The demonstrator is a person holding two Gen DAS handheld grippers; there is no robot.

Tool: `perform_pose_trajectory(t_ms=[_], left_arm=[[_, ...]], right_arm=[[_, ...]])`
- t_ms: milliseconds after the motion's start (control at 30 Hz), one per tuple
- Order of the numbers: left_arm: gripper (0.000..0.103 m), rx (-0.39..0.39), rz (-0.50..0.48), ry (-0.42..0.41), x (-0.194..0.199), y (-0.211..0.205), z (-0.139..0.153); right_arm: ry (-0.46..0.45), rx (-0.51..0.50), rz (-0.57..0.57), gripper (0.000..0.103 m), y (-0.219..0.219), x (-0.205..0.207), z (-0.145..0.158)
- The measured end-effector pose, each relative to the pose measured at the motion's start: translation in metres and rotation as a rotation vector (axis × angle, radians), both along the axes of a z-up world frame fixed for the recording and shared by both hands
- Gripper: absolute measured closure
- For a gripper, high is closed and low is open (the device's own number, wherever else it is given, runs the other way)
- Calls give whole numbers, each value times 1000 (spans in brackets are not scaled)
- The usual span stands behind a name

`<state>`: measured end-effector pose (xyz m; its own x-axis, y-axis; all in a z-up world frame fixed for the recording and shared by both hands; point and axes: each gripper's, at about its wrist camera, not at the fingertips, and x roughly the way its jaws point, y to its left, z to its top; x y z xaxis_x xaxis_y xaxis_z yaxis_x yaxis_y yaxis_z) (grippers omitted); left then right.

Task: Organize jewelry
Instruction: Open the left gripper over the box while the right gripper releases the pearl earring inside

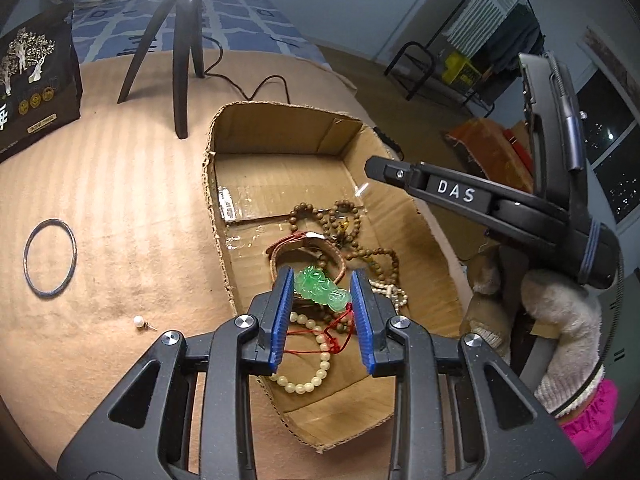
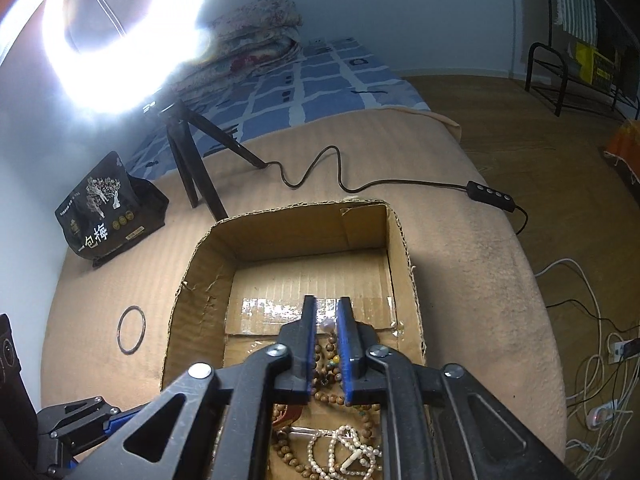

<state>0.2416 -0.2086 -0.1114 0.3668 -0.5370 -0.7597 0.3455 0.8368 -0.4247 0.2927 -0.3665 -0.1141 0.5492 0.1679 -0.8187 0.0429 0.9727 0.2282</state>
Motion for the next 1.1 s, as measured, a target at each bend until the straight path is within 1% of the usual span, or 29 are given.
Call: perform_pose_trajectory(t_ms=[33, 67, 100, 133, 167, 200, 233, 267, 300, 367, 433, 700, 800, 967, 1100], left_arm=[[75, 10, -2, 2, 0, -1, -1], [73, 20, -3, 1, 0, -1, -2], [66, 30, -3, -2, 0, -1, -3], [62, 43, 0, -7, 0, -1, -3], [54, 49, 2, -11, 0, 0, -3], [50, 52, 2, -14, 0, 0, -3], [49, 57, 3, -16, -1, 0, -3], [46, 63, 5, -17, -1, 1, -3], [46, 67, 9, -18, -2, 2, -3], [45, 66, 10, -19, -2, 4, -2], [45, 66, 13, -21, -4, 6, -1], [45, 76, 26, -35, -9, 14, 6], [45, 92, 31, -47, -11, 19, 9], [45, 112, 50, -68, -14, 35, 14], [45, 129, 78, -80, -13, 57, 17]], right_arm=[[-6, -6, -6, 67, 0, -1, 1], [-9, -9, -9, 63, 0, -1, 2], [-9, -10, -10, 62, 0, -1, 2], [-13, -12, -11, 56, -1, -2, 4], [-18, -18, -15, 45, -1, -2, 5], [-23, -23, -19, 39, -1, -3, 6], [-31, -27, -22, 31, -1, -4, 8], [-37, -29, -24, 26, -1, -5, 10], [-42, -30, -27, 25, -1, -6, 12], [-50, -29, -30, 18, -2, -8, 15], [-59, -29, -35, 16, -2, -10, 18], [-65, -35, -40, 15, -3, -19, 27], [-71, -28, -39, 15, -2, -23, 31], [-89, -2, -21, 15, 7, -36, 41], [-99, 8, 24, 15, 22, -47, 49]])
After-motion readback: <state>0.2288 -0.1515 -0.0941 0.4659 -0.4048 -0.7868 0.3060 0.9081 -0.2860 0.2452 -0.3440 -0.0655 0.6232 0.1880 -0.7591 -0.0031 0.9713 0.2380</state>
